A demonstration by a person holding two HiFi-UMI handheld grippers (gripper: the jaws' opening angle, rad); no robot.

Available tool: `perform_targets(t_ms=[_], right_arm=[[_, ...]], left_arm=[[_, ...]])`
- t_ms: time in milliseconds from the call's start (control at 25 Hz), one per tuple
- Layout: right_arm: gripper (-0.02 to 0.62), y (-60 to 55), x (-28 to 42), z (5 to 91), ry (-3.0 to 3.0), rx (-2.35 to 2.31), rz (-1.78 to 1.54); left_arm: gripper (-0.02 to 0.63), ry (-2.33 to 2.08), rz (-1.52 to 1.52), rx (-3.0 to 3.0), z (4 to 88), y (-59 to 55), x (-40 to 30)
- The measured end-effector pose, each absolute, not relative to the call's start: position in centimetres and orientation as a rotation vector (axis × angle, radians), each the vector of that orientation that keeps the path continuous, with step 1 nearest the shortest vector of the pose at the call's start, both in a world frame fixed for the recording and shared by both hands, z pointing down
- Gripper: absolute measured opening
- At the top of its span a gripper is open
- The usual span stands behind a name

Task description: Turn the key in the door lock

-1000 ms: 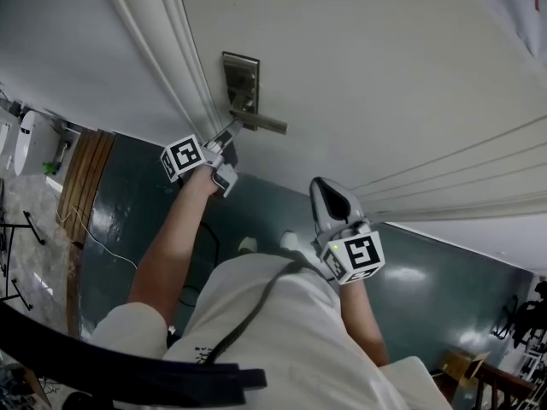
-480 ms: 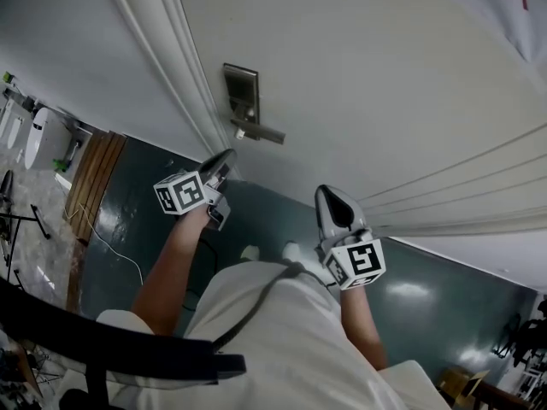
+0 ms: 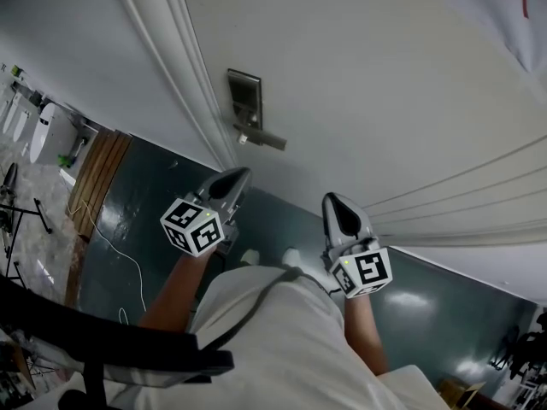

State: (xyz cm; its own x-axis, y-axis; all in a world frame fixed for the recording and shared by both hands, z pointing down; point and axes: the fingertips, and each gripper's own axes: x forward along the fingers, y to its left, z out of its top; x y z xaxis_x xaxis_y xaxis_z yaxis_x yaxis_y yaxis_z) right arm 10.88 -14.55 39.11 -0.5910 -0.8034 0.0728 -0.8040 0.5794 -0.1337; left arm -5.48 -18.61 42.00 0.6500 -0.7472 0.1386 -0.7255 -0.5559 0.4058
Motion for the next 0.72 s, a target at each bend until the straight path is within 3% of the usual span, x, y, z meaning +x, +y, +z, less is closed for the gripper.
perform_targets(t_ms=[720], right_arm=[[0.006,-14.2,10.4,37.3,-2.831,1.378,0.168]], left_arm=[[0.006,-1.227,-0.064,2.705,35.9,-16.7,-2.0]])
